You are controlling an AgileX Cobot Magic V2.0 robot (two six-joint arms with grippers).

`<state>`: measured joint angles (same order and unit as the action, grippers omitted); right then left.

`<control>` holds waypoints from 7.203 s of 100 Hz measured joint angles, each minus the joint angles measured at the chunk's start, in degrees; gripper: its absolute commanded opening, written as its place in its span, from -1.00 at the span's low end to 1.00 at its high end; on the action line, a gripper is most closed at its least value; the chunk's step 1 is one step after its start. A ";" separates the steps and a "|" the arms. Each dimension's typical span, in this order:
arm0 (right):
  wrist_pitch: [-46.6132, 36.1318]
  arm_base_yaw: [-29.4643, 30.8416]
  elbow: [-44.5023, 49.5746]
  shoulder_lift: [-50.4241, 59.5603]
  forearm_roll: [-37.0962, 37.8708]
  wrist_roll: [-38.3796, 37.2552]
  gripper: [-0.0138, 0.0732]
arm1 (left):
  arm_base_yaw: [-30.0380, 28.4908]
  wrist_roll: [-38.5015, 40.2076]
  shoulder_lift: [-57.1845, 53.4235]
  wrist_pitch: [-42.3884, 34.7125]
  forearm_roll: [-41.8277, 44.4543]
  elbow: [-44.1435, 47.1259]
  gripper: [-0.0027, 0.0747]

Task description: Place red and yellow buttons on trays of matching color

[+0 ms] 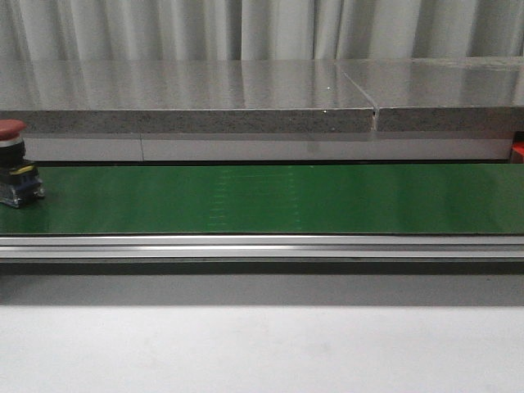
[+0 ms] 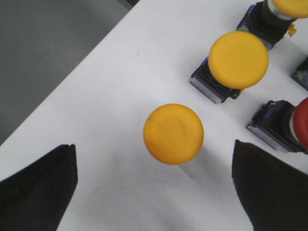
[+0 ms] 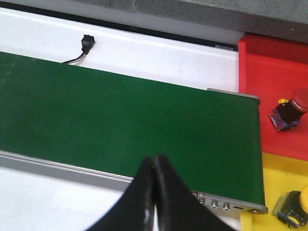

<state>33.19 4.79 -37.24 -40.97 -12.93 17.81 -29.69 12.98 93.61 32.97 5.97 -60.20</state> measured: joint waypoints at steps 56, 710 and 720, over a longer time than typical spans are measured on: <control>0.00 0.00 0.00 0.00 0.00 0.00 -0.84 | 0.00 0.03 11.57 -2.87 -0.32 -5.02 0.66; 4.76 -12.41 -24.32 -46.12 -3.90 0.00 0.77 | 34.46 -13.77 -63.31 -2.69 -9.82 26.21 -0.98; 4.05 -12.65 -25.13 -47.77 -3.90 0.00 0.62 | 34.46 -13.77 -63.31 -2.69 -9.82 26.21 -0.98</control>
<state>37.24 -7.86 -62.37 -88.74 -16.82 17.81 4.77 -0.79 30.30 30.27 -3.85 -33.99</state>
